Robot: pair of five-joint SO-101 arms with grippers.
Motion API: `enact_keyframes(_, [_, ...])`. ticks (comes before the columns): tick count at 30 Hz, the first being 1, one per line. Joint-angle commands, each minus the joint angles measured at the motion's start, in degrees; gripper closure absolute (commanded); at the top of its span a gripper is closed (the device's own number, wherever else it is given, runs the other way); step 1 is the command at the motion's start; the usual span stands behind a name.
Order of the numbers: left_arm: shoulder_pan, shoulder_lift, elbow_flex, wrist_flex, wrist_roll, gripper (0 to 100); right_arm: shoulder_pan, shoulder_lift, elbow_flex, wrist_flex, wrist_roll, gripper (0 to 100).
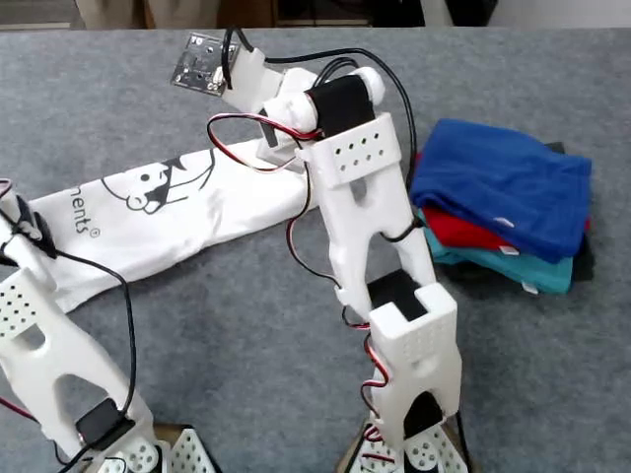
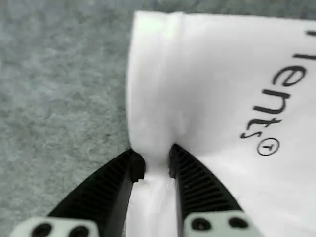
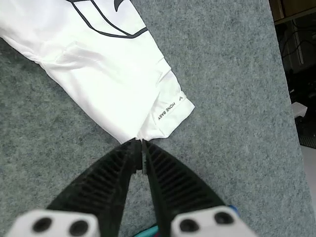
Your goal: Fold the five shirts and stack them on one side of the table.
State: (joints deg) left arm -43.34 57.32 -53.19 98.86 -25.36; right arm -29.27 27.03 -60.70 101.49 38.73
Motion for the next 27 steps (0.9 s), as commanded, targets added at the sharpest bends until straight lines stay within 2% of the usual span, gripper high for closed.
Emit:
enact_keyframes(1, [-0.09, 0.57, -1.67, 1.67, -2.73, 98, 0.75, -3.91, -0.4, 0.97, -0.18, 99.7])
enact_keyframes(5, [-1.32, -1.45, -1.93, 1.85, -2.81, 98, 1.01, -4.0, -0.48, 0.97, -0.18, 99.7])
enact_keyframes(10, [-5.19, -10.33, -1.93, 1.85, -2.81, 98, 2.42, -5.85, -0.4, 0.88, -0.18, 99.7])
enact_keyframes(14, [-5.01, -18.77, -1.49, 2.02, -1.67, 98, 3.56, -6.81, -0.4, 0.44, -0.18, 99.7])
enact_keyframes(19, [2.73, -34.68, 4.84, 2.02, 0.79, 98, 6.46, -6.81, -0.48, -1.41, -0.26, 99.7])
enact_keyframes(23, [12.92, -44.88, 16.35, 1.85, 0.88, 98, 8.66, -6.81, -0.48, -3.08, -0.18, 99.7])
enact_keyframes(27, [24.18, -49.63, 24.18, 1.76, 1.23, 98, 11.38, -6.81, -0.48, -3.16, 0.18, 99.7])
